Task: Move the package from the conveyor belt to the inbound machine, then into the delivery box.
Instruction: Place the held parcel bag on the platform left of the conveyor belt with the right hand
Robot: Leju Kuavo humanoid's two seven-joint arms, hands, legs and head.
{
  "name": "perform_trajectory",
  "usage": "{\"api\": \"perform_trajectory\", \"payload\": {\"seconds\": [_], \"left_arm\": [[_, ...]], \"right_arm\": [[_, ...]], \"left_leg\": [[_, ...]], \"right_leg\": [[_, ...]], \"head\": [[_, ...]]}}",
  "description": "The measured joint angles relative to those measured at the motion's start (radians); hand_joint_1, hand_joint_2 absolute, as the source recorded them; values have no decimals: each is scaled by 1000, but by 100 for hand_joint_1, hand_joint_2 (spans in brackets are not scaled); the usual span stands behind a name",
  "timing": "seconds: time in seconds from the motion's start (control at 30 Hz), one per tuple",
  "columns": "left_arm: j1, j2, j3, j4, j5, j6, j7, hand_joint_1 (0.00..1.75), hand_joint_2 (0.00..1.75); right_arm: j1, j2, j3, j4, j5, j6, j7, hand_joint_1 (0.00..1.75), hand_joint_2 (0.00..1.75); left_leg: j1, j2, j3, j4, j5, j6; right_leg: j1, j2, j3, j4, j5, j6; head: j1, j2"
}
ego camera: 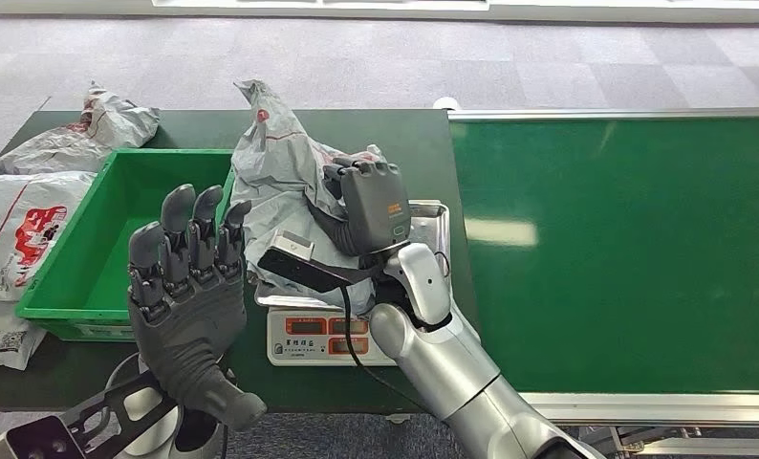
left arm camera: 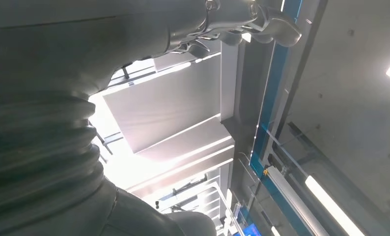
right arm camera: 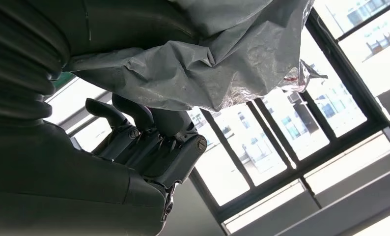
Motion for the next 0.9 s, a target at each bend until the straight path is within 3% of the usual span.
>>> {"api": "perform_trajectory", "payload": {"seconds": [0.1,0.13,0.23,0.27,0.9], "left_arm": [[0,0,0,1,0,1,0,0,175],[1,0,0,2,-1,3,0,0,175],[7,3,-1,12,-13,19,0,0,175],[10,5,-2,15,-17,24,0,0,175],[26,19,-3,21,-23,32,0,0,175]], "right_arm": [[0,1,4,9,-4,-3,-2,175,175],[0,1,8,18,-9,-6,-3,131,175],[-9,3,24,120,-71,-56,-8,0,44],[-13,4,26,159,-89,-77,-9,0,0],[-39,4,30,296,-150,-134,-18,0,0]], "left_leg": [[0,0,0,0,0,0],[0,0,0,0,0,0],[0,0,0,0,0,0],[0,0,0,0,0,0],[0,0,0,0,0,0]], "right_leg": [[0,0,0,0,0,0],[0,0,0,0,0,0],[0,0,0,0,0,0],[0,0,0,0,0,0],[1,0,0,0,0,0]], "head": [[0,0],[0,0],[0,0],[0,0],[0,0]]}}
